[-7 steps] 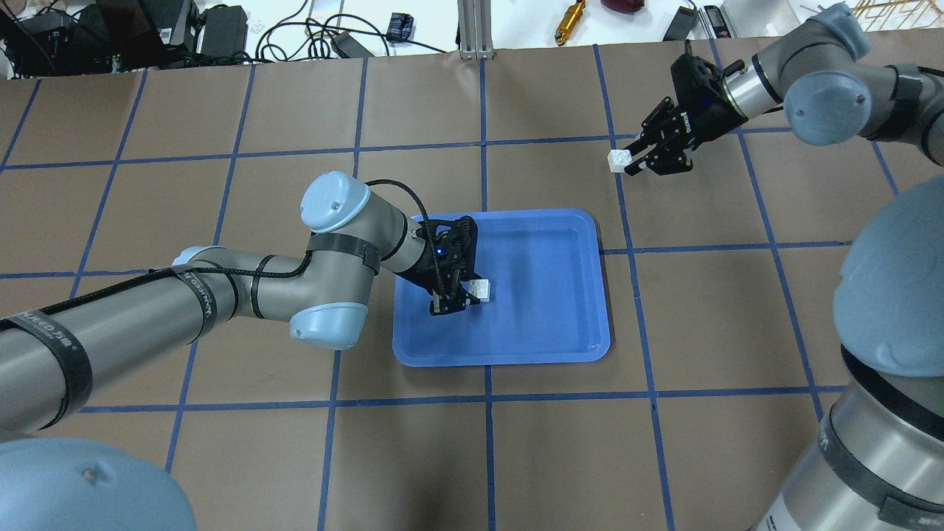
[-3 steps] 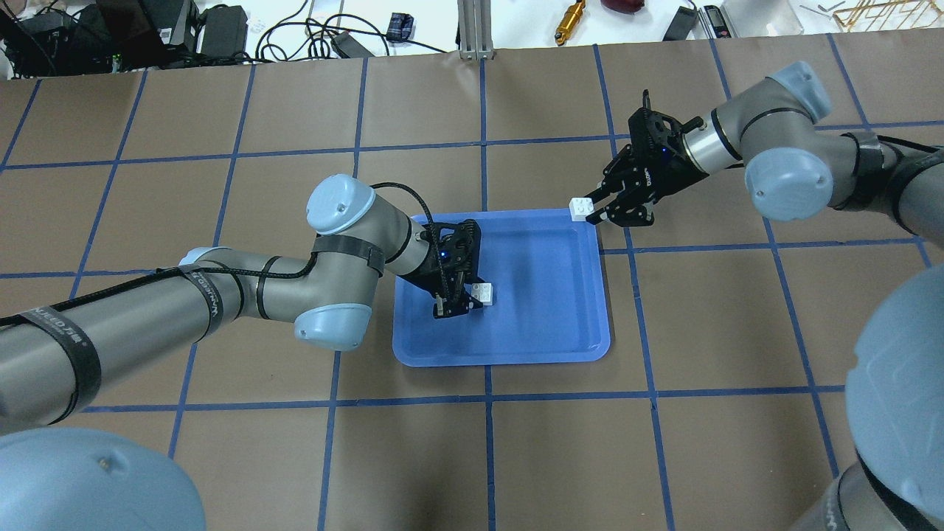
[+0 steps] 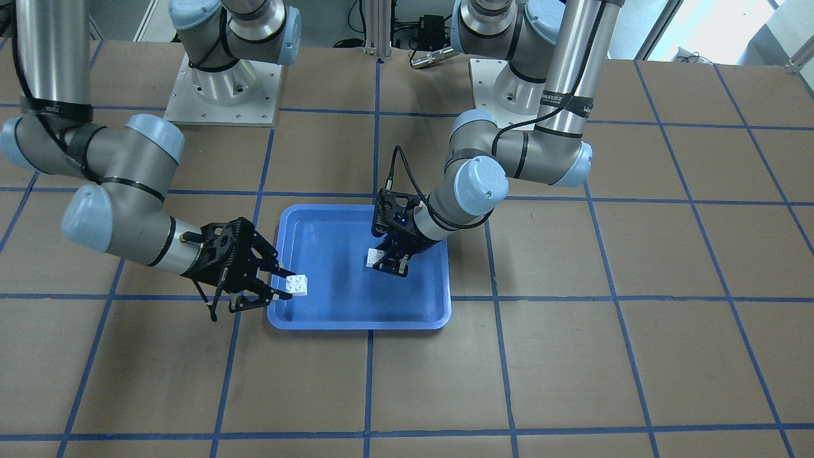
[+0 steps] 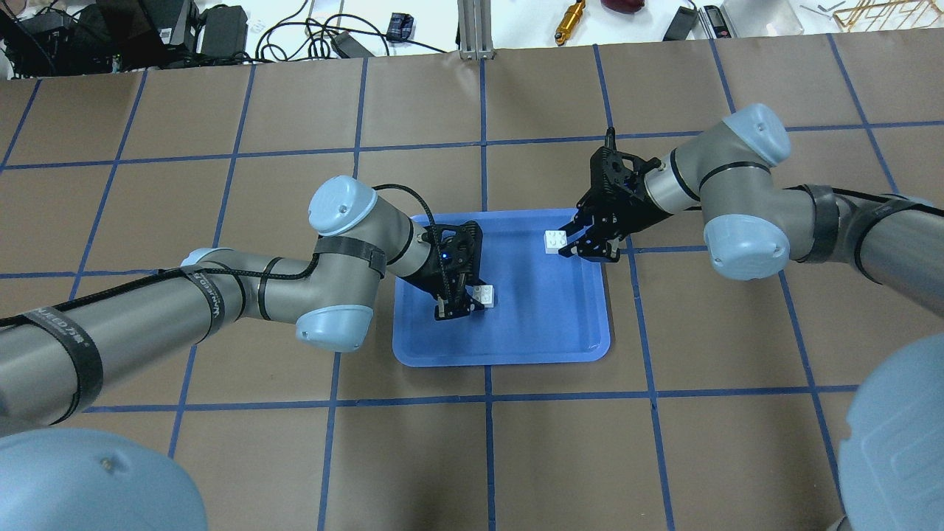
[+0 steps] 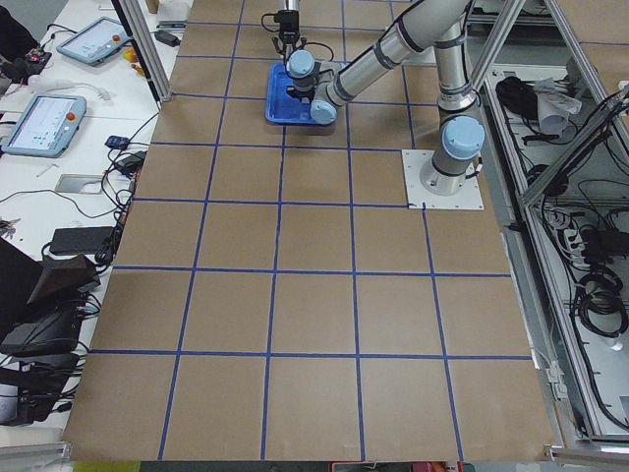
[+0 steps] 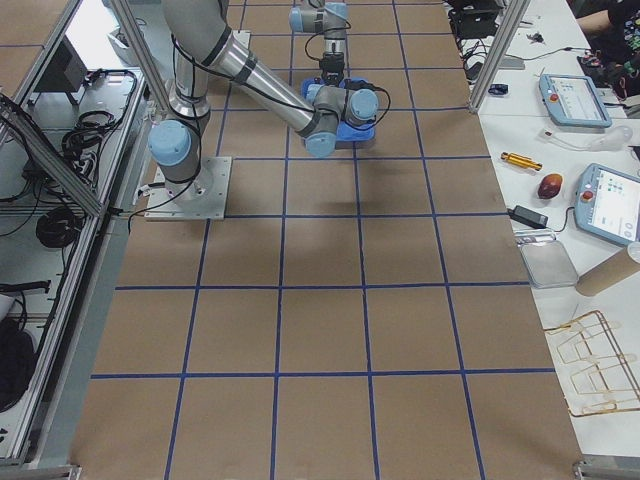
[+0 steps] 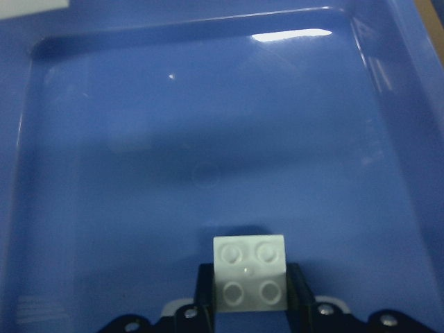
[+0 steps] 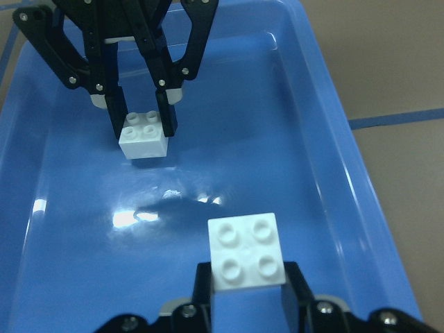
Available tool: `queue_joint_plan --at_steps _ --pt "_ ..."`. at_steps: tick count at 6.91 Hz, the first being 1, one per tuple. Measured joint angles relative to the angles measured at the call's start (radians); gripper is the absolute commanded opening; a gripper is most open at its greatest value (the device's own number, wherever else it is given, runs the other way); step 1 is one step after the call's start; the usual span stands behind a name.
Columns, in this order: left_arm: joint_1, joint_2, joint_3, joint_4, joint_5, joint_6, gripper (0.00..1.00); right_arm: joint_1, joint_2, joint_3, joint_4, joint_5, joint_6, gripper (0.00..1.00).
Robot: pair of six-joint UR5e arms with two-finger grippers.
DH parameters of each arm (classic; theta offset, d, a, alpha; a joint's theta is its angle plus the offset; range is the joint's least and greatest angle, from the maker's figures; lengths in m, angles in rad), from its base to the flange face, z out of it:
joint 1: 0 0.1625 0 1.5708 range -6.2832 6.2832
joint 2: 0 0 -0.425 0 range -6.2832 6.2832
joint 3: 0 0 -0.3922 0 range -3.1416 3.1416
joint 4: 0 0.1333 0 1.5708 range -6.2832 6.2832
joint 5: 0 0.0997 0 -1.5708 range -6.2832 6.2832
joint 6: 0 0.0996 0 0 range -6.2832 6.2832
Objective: Assemble white blocks and place on blue tray
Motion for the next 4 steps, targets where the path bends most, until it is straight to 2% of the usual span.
queue_joint_plan --at_steps 1,4 --pt "0.000 0.000 0.000 -0.002 -0.001 -0.004 1.00 0.022 -0.011 0.022 -0.022 -0.019 0.047 0.00" --pt "0.000 0.004 0.000 -0.009 -0.002 -0.010 1.00 0.079 -0.049 0.092 -0.082 -0.061 0.139 0.00"
